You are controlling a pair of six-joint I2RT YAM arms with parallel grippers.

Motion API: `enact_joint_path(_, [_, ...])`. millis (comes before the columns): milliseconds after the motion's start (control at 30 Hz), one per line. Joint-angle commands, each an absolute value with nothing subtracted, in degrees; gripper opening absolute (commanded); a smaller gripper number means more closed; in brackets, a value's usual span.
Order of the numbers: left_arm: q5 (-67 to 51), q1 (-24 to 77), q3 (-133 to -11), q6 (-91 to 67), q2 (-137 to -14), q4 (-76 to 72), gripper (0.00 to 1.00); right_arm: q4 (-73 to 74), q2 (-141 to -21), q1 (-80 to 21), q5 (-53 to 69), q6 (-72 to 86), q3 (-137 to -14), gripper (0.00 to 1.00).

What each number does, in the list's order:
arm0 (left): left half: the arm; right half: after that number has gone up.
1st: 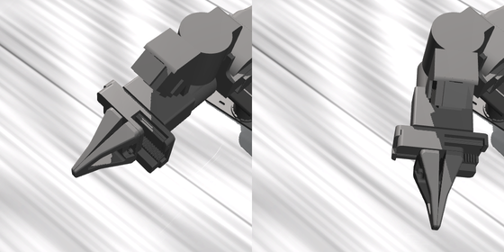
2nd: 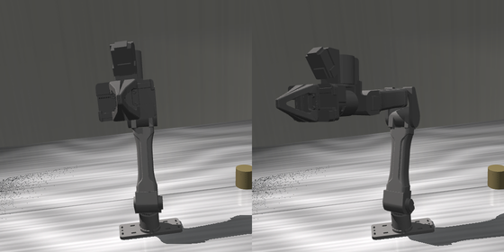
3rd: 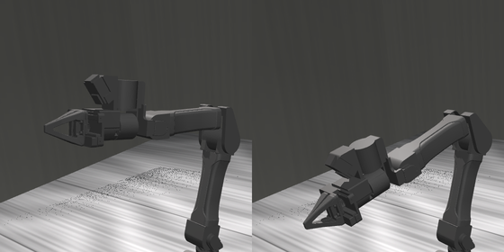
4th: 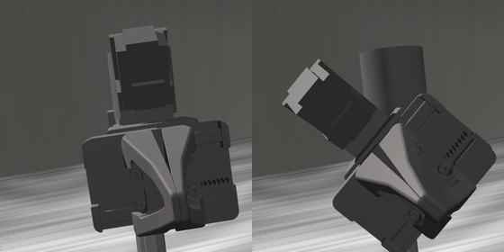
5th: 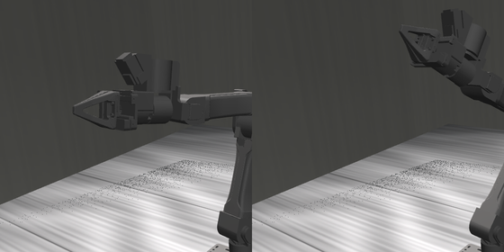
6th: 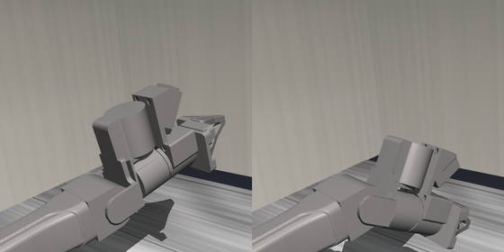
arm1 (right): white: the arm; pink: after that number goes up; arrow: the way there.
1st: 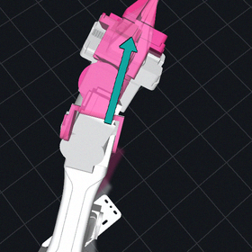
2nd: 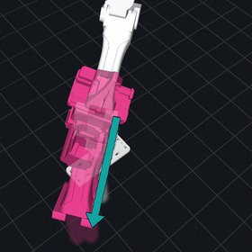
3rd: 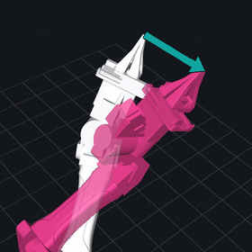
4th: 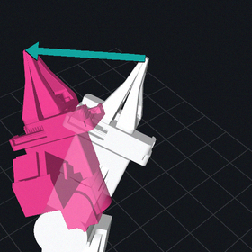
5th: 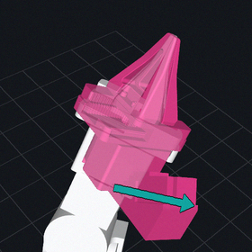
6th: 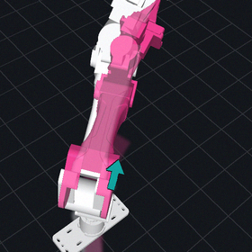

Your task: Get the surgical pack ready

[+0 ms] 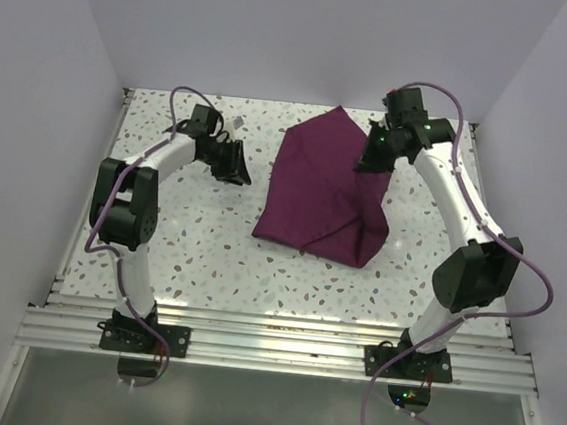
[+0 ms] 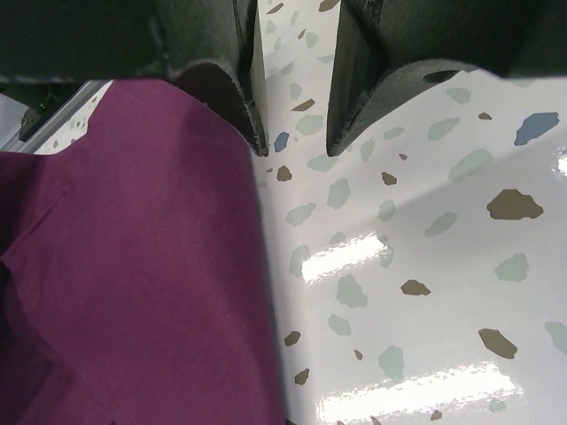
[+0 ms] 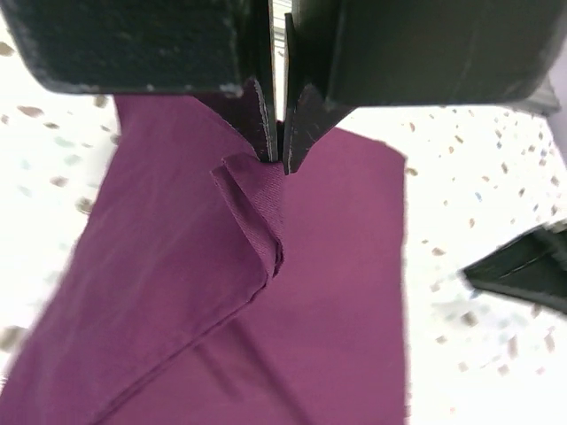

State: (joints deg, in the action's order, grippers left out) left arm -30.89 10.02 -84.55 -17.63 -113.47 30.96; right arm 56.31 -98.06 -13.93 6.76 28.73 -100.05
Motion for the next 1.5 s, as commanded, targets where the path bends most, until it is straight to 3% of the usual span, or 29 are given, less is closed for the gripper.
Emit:
enact_joint_path(0, [-32.0, 11.1, -83.9, -18.4, -114.5, 30.2, 0.36, 56.0, -101.2, -18.2, 9.3, 30.0, -106.7, 0.00])
enact_joint_path(333, [-33.0, 13.2, -83.2, -19.8, -116.8, 28.6, 0.36, 54.8, -110.9, -25.9, 10.5, 30.0, -116.7, 0.00])
enact_joint_path(1467, [-26.5, 13.6, -84.3, -19.3, -116.5, 31.8, 0.36, 50.2, -133.5, -30.3, 14.1, 31.6, -130.3, 0.04])
